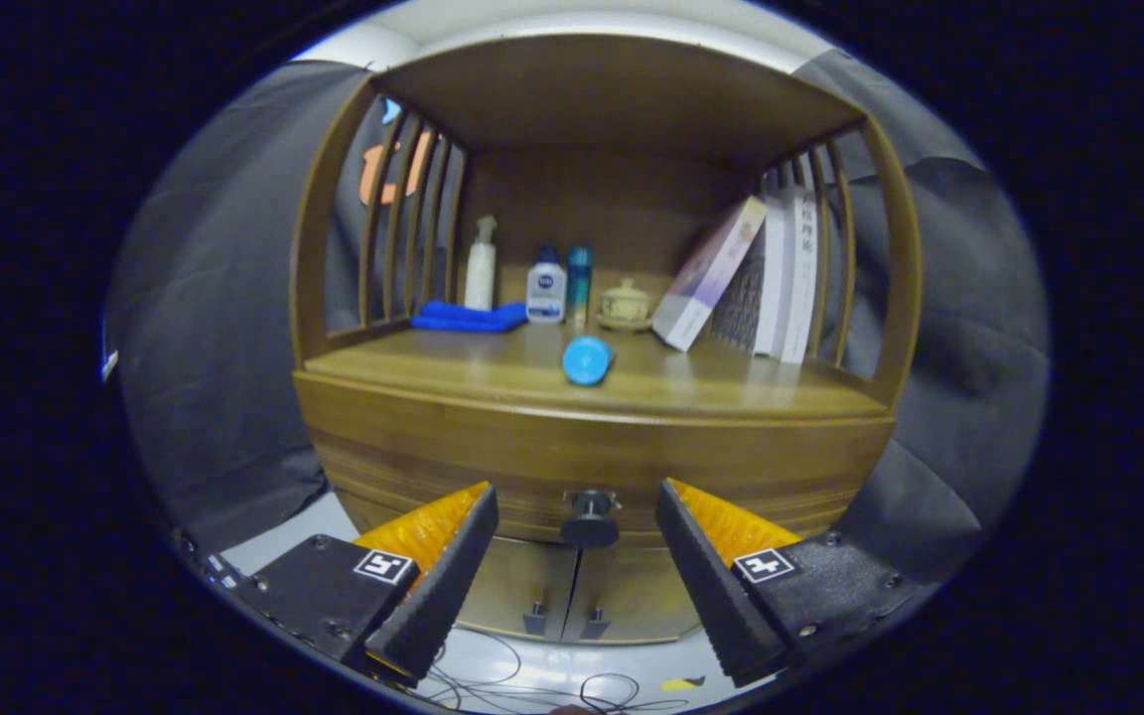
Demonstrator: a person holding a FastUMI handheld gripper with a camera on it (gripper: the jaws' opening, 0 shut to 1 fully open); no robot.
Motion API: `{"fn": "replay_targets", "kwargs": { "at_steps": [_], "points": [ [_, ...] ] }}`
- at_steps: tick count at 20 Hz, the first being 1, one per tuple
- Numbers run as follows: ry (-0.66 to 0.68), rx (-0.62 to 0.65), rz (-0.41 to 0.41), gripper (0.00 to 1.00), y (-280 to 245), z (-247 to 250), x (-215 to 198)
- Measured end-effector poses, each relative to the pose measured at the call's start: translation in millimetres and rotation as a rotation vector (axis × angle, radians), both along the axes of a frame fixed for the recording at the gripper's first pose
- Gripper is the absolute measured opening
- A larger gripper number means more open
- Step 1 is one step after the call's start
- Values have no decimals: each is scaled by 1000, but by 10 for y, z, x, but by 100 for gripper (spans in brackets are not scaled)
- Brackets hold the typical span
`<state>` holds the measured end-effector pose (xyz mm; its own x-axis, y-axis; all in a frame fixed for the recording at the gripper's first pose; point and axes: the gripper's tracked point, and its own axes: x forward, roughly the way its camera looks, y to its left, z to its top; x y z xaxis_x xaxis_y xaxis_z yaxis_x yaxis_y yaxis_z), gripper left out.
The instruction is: Pull open the drawer, take out the items inside it, and place them on the countertop above the cabinet.
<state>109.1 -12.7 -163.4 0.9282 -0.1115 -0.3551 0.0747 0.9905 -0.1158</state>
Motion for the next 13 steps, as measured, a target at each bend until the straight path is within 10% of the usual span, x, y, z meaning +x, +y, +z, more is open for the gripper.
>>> {"fn": "replay_targets", "kwargs": {
  "at_steps": [13],
  "points": [
    [-189, 50, 17, 100, 140, 1595, -1201]
  ]
}}
